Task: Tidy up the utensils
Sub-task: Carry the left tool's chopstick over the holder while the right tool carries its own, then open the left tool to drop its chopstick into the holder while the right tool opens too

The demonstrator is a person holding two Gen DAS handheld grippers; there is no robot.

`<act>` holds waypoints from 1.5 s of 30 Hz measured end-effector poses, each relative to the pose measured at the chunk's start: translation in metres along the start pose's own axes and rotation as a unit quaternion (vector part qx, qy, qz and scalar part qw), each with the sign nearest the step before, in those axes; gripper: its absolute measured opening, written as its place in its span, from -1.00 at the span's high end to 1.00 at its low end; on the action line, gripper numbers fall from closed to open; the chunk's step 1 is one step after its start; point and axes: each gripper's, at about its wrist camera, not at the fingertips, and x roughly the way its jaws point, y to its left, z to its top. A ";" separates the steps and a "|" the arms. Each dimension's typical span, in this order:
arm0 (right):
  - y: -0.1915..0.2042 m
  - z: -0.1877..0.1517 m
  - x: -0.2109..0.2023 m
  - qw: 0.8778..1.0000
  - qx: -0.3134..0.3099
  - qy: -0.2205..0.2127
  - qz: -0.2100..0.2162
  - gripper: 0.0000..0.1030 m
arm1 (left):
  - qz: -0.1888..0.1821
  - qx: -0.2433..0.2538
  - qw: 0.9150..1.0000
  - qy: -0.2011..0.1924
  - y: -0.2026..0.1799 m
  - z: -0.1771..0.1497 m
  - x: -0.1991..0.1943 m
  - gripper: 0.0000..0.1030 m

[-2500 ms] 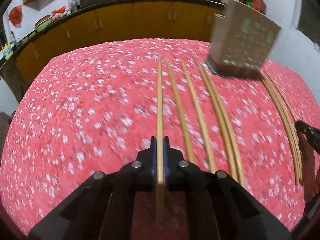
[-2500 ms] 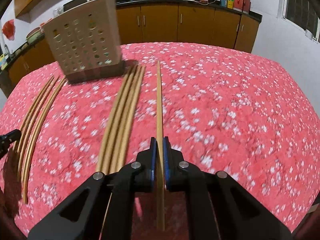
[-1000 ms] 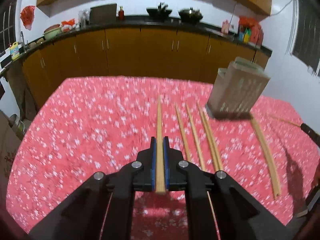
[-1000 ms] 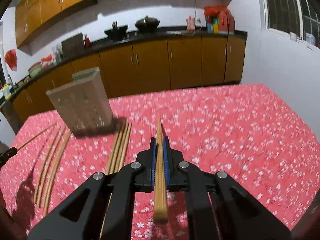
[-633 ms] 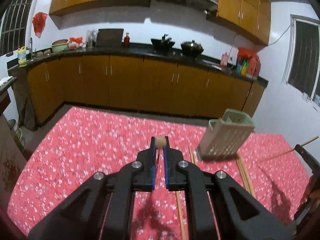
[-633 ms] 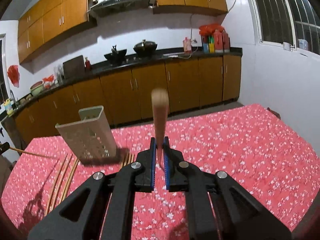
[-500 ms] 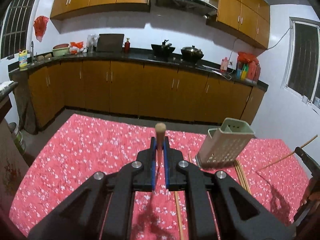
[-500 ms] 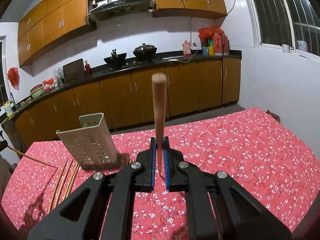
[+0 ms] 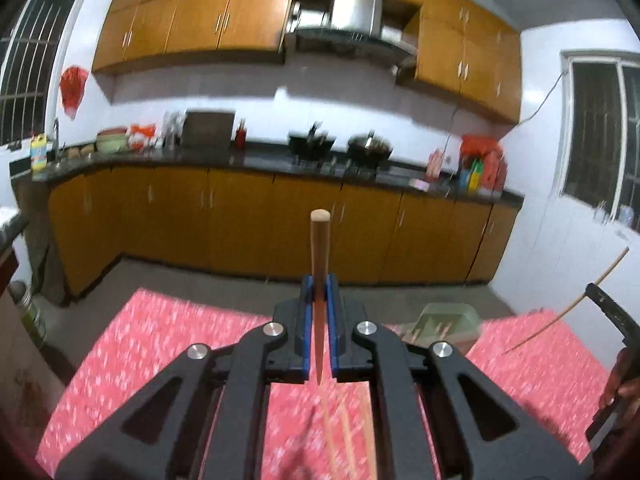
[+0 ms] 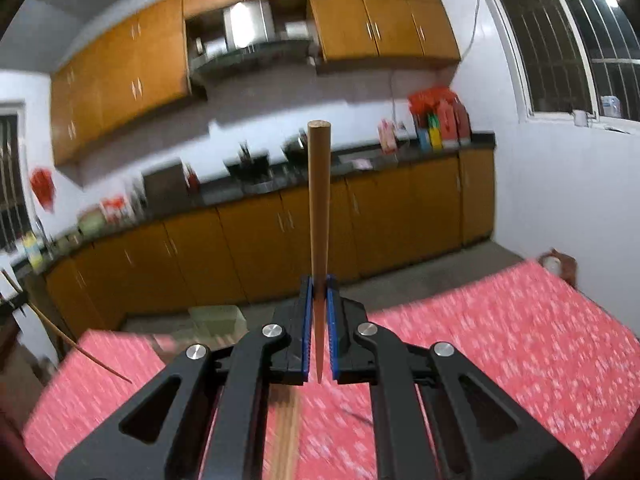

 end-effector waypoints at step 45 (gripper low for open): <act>0.043 -0.016 0.027 0.996 -0.016 0.036 0.079 0.26 | -0.074 -0.058 0.995 0.023 -0.051 -0.023 0.050 0.46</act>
